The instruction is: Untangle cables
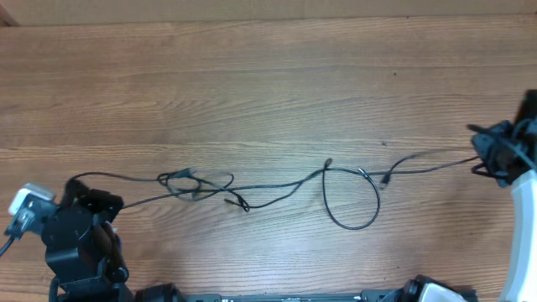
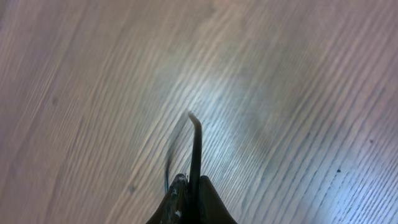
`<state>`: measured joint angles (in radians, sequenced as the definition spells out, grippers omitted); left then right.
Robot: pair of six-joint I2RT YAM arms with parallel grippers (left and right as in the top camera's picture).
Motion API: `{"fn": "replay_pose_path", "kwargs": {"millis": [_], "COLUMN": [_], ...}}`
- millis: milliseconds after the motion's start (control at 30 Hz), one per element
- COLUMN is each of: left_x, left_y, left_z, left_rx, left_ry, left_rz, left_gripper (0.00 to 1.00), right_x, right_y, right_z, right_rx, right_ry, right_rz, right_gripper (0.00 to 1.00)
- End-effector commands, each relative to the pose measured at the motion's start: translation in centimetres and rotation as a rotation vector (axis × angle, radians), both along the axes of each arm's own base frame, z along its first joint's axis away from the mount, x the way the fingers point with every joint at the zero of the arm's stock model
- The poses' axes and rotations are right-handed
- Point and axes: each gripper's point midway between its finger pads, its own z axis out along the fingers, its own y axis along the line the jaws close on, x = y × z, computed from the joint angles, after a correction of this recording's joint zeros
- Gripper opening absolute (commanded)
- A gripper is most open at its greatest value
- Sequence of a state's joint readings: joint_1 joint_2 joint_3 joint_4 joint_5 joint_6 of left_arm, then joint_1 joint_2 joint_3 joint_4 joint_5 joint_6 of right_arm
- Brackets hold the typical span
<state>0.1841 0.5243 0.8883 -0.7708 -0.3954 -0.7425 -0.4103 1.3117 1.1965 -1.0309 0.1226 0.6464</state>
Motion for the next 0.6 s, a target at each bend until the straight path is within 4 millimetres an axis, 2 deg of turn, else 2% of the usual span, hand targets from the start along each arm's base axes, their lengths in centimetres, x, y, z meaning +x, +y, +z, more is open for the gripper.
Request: {"fn": "replay_pose_path", "kwargs": {"millis": [0,33,133,167,233,333,433,567], "left_x": [-2.5,-2.3,-1.4,-0.9,0.1,1.5,2.7,4.3], "left_y": [3.0,2.8,2.0,1.5,0.7,-0.8,-2.5,-4.1], "left_z": [1.5,1.4,1.3,1.1,0.5,-1.0,-2.8,-4.9], "left_rx": [0.065,0.057,0.008,-0.008,-0.036,-0.092,-0.159,-0.237], "left_ry": [-0.029,-0.034,-0.058,-0.056,-0.040,0.012,0.077,0.155], "left_rz": [0.215,0.207,0.153,0.120,0.059,-0.037,-0.133,-0.225], "left_gripper": [0.04,0.04,0.04,0.04,0.04,0.05,0.07,0.06], "right_x": [1.7,2.7,5.4,6.0,6.5,6.8,6.9,6.3], "right_y": [0.9,2.2,7.6,9.6,12.3,14.6,16.3,18.8], "right_z": [-0.7,-0.7,-0.1,0.2,0.0,-1.0,-2.2,-2.5], "right_rx": [0.152,0.198,0.337,0.378,0.403,0.376,0.308,0.309], "right_ry": [-0.070,-0.099,-0.216,-0.250,-0.261,-0.205,-0.131,-0.099], "right_rz": [0.066,0.163,0.523,0.635,0.767,0.841,0.889,0.958], "right_gripper": [0.04,0.06,0.08,0.09,0.09,0.14,0.35,0.52]}}
